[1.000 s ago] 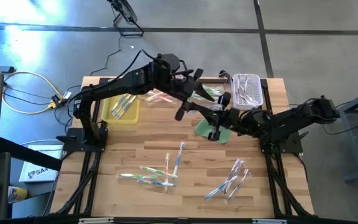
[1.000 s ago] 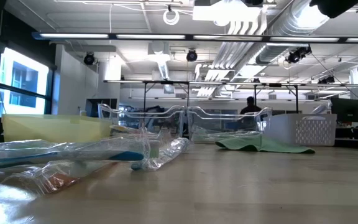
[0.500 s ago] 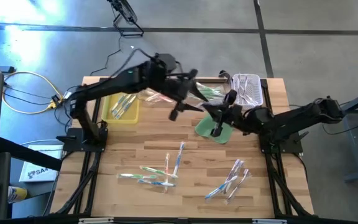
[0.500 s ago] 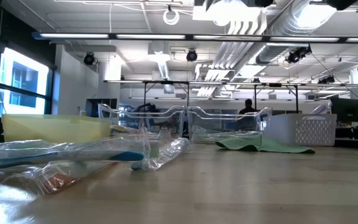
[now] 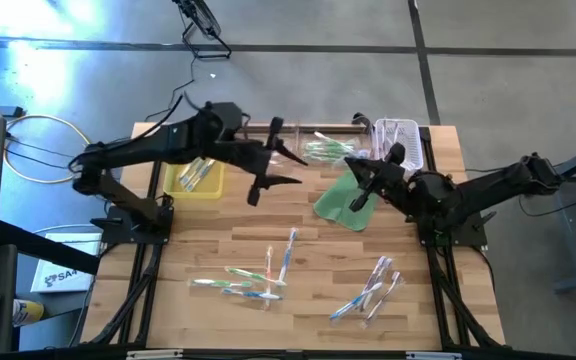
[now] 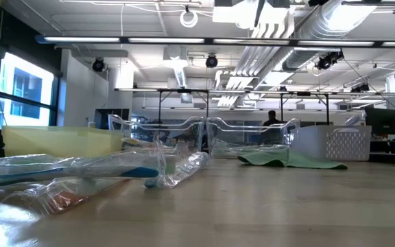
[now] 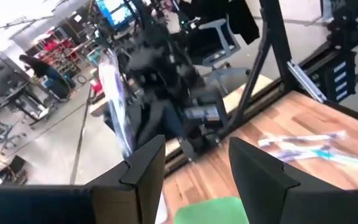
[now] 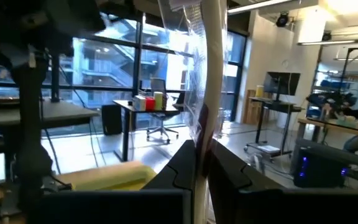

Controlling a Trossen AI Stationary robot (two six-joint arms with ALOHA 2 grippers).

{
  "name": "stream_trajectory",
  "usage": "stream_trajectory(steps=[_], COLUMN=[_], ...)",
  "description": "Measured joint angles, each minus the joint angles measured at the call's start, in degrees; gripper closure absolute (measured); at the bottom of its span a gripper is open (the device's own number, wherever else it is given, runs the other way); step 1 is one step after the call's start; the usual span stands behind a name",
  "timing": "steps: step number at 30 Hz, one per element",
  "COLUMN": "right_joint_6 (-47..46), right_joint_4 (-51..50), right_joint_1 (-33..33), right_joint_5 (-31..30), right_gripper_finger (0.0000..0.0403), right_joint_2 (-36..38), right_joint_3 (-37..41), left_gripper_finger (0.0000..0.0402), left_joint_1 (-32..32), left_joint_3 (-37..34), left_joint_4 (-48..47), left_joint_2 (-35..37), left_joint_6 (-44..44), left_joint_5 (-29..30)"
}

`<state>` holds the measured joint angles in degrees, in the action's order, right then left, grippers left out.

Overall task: Pick & Place Toothbrushes
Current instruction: Put the purple toothbrush into the white bin

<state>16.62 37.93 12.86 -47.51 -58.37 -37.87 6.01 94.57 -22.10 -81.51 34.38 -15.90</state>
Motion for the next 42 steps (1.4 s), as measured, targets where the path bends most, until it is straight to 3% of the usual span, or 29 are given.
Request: stream_trajectory(steps=[6,11,14,18,21,26,32,42], right_joint_6=[0.2,-0.1,-0.1,-1.2,-6.8,-20.5,-35.2,-40.7], right_joint_4=[-1.2,-4.1,-7.8,-14.8,-21.0,-33.5,-44.9,-49.8], right_joint_1=[0.7,0.7,0.6,-1.3,-3.7,-11.3,-24.1,-40.4], right_joint_5=[-0.8,-2.0,-7.3,-18.7,-21.7,-20.7,-11.2,2.4], right_gripper_finger=[0.039,0.039,0.039,0.039,0.039,0.039,0.039,0.039], right_joint_2=[0.2,3.5,6.9,10.7,11.7,11.9,9.5,0.8], right_joint_3=[0.0,0.0,0.0,0.0,0.0,0.0,0.0,0.0], left_gripper_finger=[0.023,0.023,0.023,0.023,0.023,0.023,0.023,0.023], left_joint_1=[0.0,0.0,0.0,0.0,0.0,0.0,0.0,0.0], left_joint_3=[-19.6,-32.0,-37.0,-43.2,-46.5,-51.0,-53.3,-54.0], left_joint_4=[14.0,17.6,17.4,17.3,17.6,17.1,14.0,11.2], left_joint_2=[13.1,24.6,31.0,39.1,44.5,51.6,56.0,55.9], left_joint_6=[-0.1,-0.5,-1.2,-1.8,-1.9,-1.9,-2.6,-3.2], left_joint_5=[1.9,6.6,7.5,7.9,8.2,8.1,8.1,8.1])
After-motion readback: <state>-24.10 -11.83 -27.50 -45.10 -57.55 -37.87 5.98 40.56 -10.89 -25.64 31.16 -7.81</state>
